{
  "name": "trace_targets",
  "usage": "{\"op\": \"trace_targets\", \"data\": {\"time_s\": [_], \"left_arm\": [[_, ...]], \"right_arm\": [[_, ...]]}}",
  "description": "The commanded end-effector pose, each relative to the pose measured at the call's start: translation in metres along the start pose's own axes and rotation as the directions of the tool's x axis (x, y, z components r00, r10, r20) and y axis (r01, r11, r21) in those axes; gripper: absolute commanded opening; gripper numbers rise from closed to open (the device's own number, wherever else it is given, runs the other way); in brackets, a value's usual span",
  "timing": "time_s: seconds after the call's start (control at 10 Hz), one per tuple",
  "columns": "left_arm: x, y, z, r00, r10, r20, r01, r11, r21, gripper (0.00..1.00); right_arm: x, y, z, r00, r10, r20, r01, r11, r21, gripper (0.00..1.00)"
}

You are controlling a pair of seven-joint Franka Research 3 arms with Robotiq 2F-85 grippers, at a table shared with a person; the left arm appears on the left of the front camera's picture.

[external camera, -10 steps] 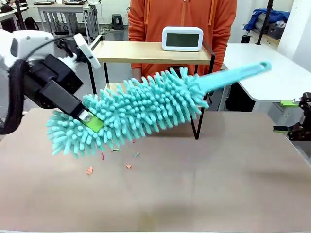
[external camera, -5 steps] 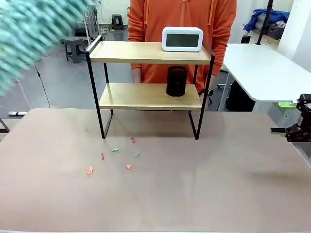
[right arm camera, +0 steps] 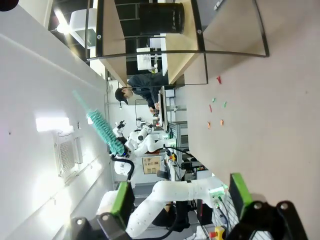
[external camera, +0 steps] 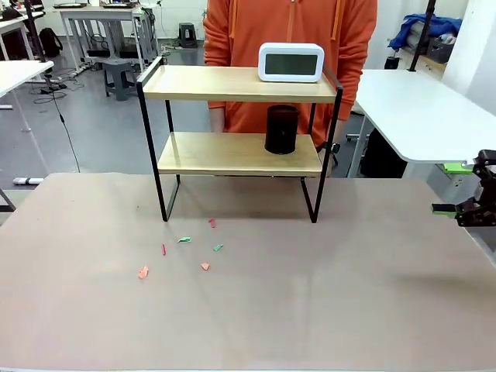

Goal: Clean the shelf.
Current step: Hand the Duster back to the human.

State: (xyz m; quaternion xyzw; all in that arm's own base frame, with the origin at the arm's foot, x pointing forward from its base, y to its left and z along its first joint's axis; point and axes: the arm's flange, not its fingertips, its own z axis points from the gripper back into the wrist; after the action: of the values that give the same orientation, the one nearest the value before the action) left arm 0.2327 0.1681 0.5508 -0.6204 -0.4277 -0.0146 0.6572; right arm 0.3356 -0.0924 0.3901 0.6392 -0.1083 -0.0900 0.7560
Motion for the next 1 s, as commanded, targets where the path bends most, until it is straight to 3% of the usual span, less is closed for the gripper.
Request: {"op": "trace_targets", "data": {"time_s": [0.0,0.1,0.4,0.5,0.9], "left_arm": [[-0.024,0.025,-0.027,0.97,0.175,0.166,-0.197,0.972,0.131,0.0],[-0.021,0.046,-0.028,0.958,0.23,0.172,-0.264,0.943,0.204,0.0],[-0.018,0.077,-0.04,0.921,0.383,0.069,-0.389,0.901,0.19,0.0],[0.01,0.08,-0.014,0.952,0.28,0.12,-0.302,0.921,0.247,0.0],[0.01,0.08,-0.014,0.952,0.28,0.12,-0.302,0.921,0.247,0.0]], "right_arm": [[0.002,0.003,0.003,1.0,0.008,-0.011,-0.008,1.0,-0.003,1.0],[0.002,0.003,0.003,1.0,0.008,-0.011,-0.008,1.0,-0.003,1.0],[0.002,0.003,0.003,1.0,0.008,-0.011,-0.008,1.0,-0.003,1.0],[0.002,0.003,0.003,1.0,0.008,-0.011,-0.008,1.0,-0.003,1.0],[0.002,0.003,0.003,1.0,0.008,-0.011,-0.008,1.0,-0.003,1.0]]}}
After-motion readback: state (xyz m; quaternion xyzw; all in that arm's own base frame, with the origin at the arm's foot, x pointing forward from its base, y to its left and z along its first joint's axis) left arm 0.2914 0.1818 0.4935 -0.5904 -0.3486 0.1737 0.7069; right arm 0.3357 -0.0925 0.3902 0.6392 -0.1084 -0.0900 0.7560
